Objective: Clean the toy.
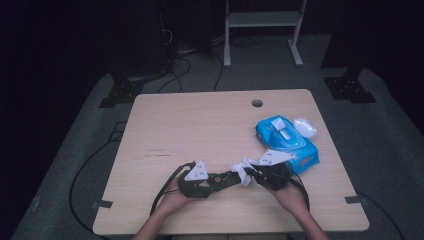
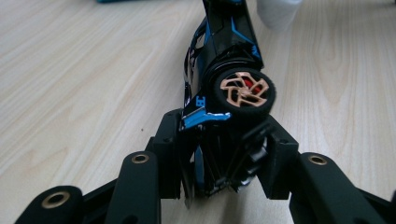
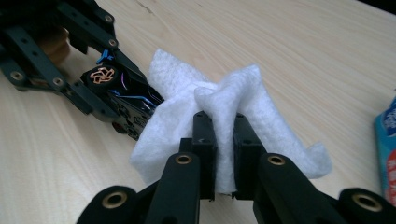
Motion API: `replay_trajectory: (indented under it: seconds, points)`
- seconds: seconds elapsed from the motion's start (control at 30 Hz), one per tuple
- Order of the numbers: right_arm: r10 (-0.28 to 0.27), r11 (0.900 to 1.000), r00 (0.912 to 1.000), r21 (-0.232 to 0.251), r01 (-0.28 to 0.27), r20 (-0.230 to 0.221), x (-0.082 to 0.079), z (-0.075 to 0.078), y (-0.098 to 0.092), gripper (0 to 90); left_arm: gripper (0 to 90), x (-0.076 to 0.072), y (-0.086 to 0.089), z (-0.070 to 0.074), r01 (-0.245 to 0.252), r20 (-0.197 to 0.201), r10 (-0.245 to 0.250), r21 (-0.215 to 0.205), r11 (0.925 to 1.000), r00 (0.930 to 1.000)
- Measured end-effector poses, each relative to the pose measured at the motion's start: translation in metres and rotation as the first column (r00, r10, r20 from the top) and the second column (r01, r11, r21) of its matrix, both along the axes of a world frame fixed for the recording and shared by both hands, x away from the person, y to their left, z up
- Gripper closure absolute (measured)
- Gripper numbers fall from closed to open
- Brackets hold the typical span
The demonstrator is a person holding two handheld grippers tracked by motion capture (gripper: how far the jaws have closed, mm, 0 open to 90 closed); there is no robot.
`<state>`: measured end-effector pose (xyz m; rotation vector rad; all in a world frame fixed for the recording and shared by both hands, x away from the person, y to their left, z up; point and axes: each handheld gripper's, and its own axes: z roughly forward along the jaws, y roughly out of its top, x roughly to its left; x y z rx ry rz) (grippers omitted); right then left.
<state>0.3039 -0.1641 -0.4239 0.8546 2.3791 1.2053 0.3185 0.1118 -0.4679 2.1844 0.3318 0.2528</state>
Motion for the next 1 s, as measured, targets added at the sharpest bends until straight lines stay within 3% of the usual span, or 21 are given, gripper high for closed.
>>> replay_trajectory:
  seconds: [0.13, 0.3, 0.37, 0.47, 0.57, 0.67, 0.73, 0.83, 0.93, 1.0]
  points:
    - [0.010, 1.000, 1.0000, 0.002, -0.010, 0.000, -0.001, 0.000, 0.007, 82.1, 57.9, -0.001, 0.000, 0.000, -0.004, 0.002, 0.004, 0.000, 1.0000, 1.0000]
    - [0.079, 0.997, 0.9969, 0.021, -0.079, 0.000, -0.006, -0.001, 0.026, 82.1, 58.0, -0.001, 0.000, 0.000, -0.004, 0.000, 0.004, -0.001, 1.0000, 1.0000]
    - [0.084, 0.996, 0.9965, 0.003, -0.084, 0.009, -0.006, -0.001, 0.027, 82.1, 58.0, -0.001, 0.000, 0.000, -0.004, 0.003, 0.004, -0.005, 1.0000, 1.0000]
    - [0.031, 0.999, 0.9993, -0.027, -0.031, 0.022, -0.002, 0.002, 0.016, 82.2, 58.0, -0.001, 0.001, 0.000, -0.003, 0.005, 0.003, -0.003, 1.0000, 1.0000]
    - [0.019, 1.000, 0.9998, 0.010, -0.019, -0.002, 0.000, 0.001, 0.013, 82.3, 58.0, -0.001, -0.001, 0.000, -0.003, 0.006, 0.003, -0.004, 1.0000, 1.0000]
    - [0.077, 0.996, 0.9969, 0.038, -0.077, -0.017, -0.002, -0.002, 0.030, 82.2, 58.0, -0.001, -0.003, 0.001, -0.004, 0.008, 0.004, -0.005, 1.0000, 1.0000]
    - [0.136, 0.989, 0.9904, 0.061, -0.134, -0.024, -0.006, -0.004, 0.049, 82.1, 58.0, -0.002, -0.003, 0.001, -0.005, 0.011, 0.005, -0.003, 1.0000, 0.9999]
    - [0.166, 0.985, 0.9861, 0.046, -0.165, -0.010, -0.009, -0.004, 0.060, 82.2, 58.1, -0.001, 0.000, 0.002, -0.001, 0.014, 0.001, 0.004, 1.0000, 0.9999]
    - [0.124, 0.992, 0.9922, 0.007, -0.124, 0.004, -0.006, -0.002, 0.047, 82.2, 58.1, -0.001, 0.003, 0.002, -0.010, 0.013, 0.009, 0.003, 0.9999, 0.9999]
    - [0.077, 0.997, 0.9970, 0.007, -0.077, 0.005, -0.002, -0.001, 0.033, 82.3, 58.1, 0.000, 0.005, 0.002, -0.009, 0.014, 0.009, 0.004, 0.9999, 0.9999]
